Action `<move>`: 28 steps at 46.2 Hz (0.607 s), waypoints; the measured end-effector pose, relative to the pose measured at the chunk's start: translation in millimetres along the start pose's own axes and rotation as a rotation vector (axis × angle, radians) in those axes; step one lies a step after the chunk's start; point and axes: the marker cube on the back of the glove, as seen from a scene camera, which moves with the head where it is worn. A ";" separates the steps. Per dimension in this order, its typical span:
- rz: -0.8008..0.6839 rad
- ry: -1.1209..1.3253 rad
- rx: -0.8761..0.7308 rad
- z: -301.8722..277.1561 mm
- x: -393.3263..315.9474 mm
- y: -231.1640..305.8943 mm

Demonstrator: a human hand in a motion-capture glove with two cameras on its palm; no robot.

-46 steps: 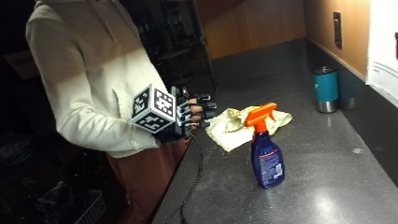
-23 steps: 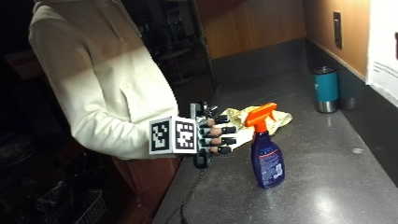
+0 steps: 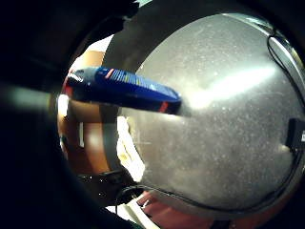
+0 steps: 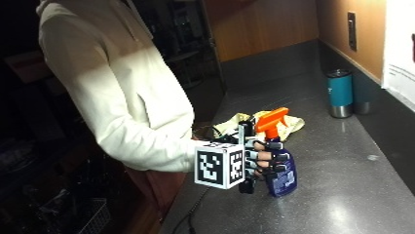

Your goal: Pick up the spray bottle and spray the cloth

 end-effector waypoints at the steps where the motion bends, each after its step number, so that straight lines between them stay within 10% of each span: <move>1: 0.003 -0.007 -0.001 0.9 0.4 -2.7; 28: 0.014 -0.091 0.016 22.1 -12.3 -37.0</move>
